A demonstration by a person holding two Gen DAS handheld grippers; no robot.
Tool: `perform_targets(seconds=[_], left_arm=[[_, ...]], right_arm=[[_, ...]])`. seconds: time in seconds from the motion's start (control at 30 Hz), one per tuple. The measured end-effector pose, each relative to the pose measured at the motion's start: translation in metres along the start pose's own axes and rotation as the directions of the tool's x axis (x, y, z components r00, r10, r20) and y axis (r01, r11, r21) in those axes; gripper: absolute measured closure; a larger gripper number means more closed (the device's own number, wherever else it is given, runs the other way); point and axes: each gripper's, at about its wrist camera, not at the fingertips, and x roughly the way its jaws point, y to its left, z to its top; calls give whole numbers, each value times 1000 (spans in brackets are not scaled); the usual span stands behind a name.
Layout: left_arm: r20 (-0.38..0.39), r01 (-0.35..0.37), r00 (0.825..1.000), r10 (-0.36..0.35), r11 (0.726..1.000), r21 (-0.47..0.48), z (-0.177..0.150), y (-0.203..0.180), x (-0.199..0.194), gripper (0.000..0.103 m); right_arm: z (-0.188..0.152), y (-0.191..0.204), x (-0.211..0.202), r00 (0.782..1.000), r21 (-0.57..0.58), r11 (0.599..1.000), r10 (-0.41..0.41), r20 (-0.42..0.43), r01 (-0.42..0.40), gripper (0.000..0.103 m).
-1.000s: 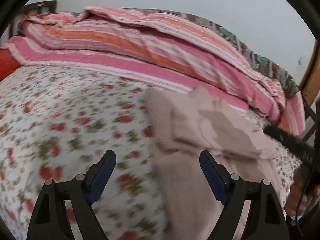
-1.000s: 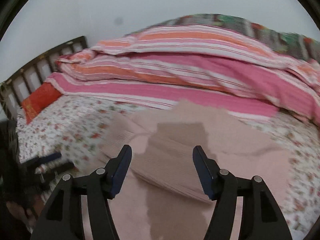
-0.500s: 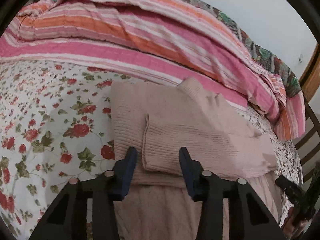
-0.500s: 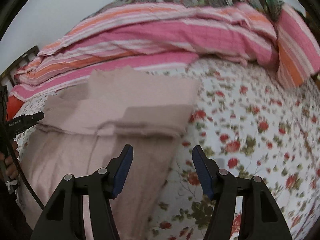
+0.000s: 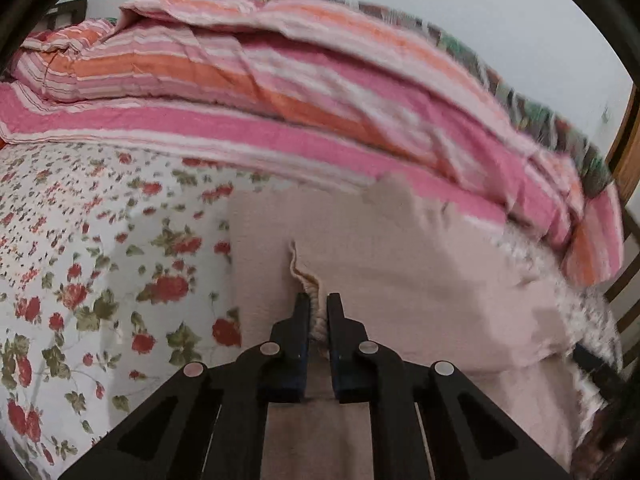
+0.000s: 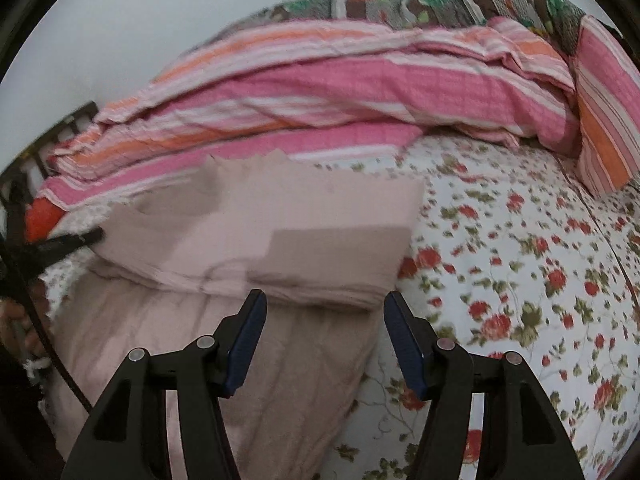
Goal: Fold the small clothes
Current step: 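Lay the held sleeve across the sweater body and open the right tool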
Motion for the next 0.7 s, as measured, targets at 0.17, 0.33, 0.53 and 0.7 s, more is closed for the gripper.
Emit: perform_targets(seconds=[0.17, 0.33, 0.53, 0.7], left_arm=[[6, 31, 999, -31, 999, -41, -5, 9, -2, 89], [6, 21, 1000, -21, 1000, 1, -12, 6, -13, 76], [25, 13, 1000, -13, 1000, 18, -26, 5, -38, 41], [25, 16, 1000, -16, 1000, 14, -40, 5, -61, 41]], right_arm=[[8, -13, 19, 995, 58, 993, -98, -34, 100, 43], [7, -19, 32, 979, 94, 980, -166, -116, 177, 45], [-4, -4, 4, 985, 73, 986, -143, -98, 150, 43], [-18, 6, -20, 986, 77, 987, -135, -96, 142, 43]])
